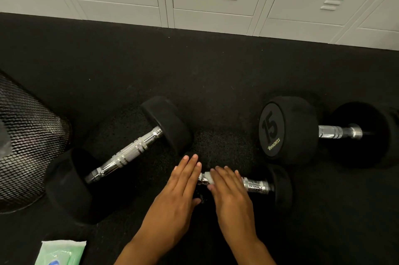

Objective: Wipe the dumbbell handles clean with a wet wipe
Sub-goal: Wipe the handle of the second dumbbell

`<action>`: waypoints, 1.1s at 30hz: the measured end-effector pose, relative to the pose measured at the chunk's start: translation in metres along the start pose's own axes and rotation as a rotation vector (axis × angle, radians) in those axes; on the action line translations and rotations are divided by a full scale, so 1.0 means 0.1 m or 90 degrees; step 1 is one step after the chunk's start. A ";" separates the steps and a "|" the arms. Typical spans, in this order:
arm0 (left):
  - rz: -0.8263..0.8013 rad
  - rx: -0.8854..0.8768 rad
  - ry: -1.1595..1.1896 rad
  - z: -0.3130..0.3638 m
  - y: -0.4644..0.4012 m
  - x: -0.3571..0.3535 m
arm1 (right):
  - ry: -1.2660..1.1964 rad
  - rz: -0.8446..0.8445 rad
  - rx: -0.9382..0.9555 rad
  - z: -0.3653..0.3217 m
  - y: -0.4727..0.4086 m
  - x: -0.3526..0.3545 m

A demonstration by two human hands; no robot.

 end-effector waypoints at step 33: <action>-0.002 0.013 0.041 -0.06 -0.06 0.06 | -0.015 -0.080 -0.006 0.09 -0.24 0.04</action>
Point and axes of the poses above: each hand's wrist, its own y-axis away from the middle knuckle, its own x-axis out of the back of the hand, z = x × y, the point moved 10 cm from there along -y, towards the middle knuckle, and after that the axes turned 1 degree about z, right-handed, at the moved point
